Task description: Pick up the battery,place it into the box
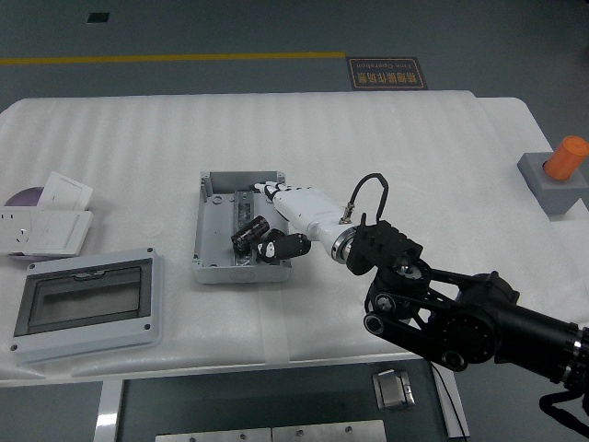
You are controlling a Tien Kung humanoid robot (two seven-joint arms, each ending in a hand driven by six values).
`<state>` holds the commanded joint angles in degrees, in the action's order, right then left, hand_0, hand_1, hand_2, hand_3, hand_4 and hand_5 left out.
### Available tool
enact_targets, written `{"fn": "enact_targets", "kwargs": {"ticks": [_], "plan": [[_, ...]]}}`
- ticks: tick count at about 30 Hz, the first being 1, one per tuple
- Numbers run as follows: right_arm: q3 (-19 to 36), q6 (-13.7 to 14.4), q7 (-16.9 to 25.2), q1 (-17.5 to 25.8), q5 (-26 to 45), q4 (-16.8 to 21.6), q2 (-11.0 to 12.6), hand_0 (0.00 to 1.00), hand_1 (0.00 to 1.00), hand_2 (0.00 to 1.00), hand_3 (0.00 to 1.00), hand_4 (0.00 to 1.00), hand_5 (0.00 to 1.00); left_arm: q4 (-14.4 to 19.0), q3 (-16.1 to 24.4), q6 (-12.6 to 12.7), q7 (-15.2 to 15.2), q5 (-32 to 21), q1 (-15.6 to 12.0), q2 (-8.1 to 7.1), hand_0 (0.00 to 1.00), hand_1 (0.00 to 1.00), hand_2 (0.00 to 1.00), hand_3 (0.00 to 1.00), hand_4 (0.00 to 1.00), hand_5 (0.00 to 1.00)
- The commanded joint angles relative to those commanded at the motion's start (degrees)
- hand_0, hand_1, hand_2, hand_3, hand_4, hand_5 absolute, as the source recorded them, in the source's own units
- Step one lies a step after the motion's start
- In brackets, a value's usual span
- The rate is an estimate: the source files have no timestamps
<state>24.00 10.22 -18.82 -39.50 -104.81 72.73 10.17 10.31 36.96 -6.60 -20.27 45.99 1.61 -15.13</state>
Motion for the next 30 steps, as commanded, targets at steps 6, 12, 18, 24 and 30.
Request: {"fn": "enact_targets", "kwargs": {"ticks": [6, 12, 18, 24, 30], "plan": [[2.48, 0.35, 0.27, 0.46, 0.23, 1.2, 1.49, 0.963, 0.964, 0.998, 0.998, 0.852, 0.465, 0.0, 0.02, 0.04, 0.0, -0.17, -0.08, 0.02, 0.664, 0.682, 0.558, 0.58, 0.513, 0.454], [9.39, 1.51, 1.29, 1.29, 2.09, 2.9, 6.98, 0.968, 0.965, 0.998, 0.998, 0.853, 0.468, 0.0, -0.35, 0.11, 0.03, -0.72, -0.31, 0.11, 0.664, 0.682, 0.559, 0.58, 0.51, 0.446], [17.97, 2.87, 4.69, 4.45, 9.56, 0.25, 13.82, 0.963, 0.957, 0.998, 0.998, 0.856, 0.478, 0.0, -0.64, 0.15, -0.12, -1.36, -0.6, 0.12, 0.664, 0.682, 0.558, 0.581, 0.508, 0.444], [25.29, 1.8, 7.75, 7.79, 16.64, -2.84, 16.77, 0.942, 0.941, 0.998, 0.998, 0.856, 0.482, 0.0, -0.75, 0.16, -0.32, -1.47, -0.78, 0.16, 0.664, 0.682, 0.556, 0.581, 0.506, 0.441], [29.72, 1.46, 8.9, 10.66, 17.94, -3.49, 16.8, 0.911, 0.895, 0.959, 0.998, 0.857, 0.487, 0.0, -0.92, 0.19, -0.42, -1.5, -0.89, -0.06, 0.664, 0.682, 0.556, 0.581, 0.505, 0.439]]}}
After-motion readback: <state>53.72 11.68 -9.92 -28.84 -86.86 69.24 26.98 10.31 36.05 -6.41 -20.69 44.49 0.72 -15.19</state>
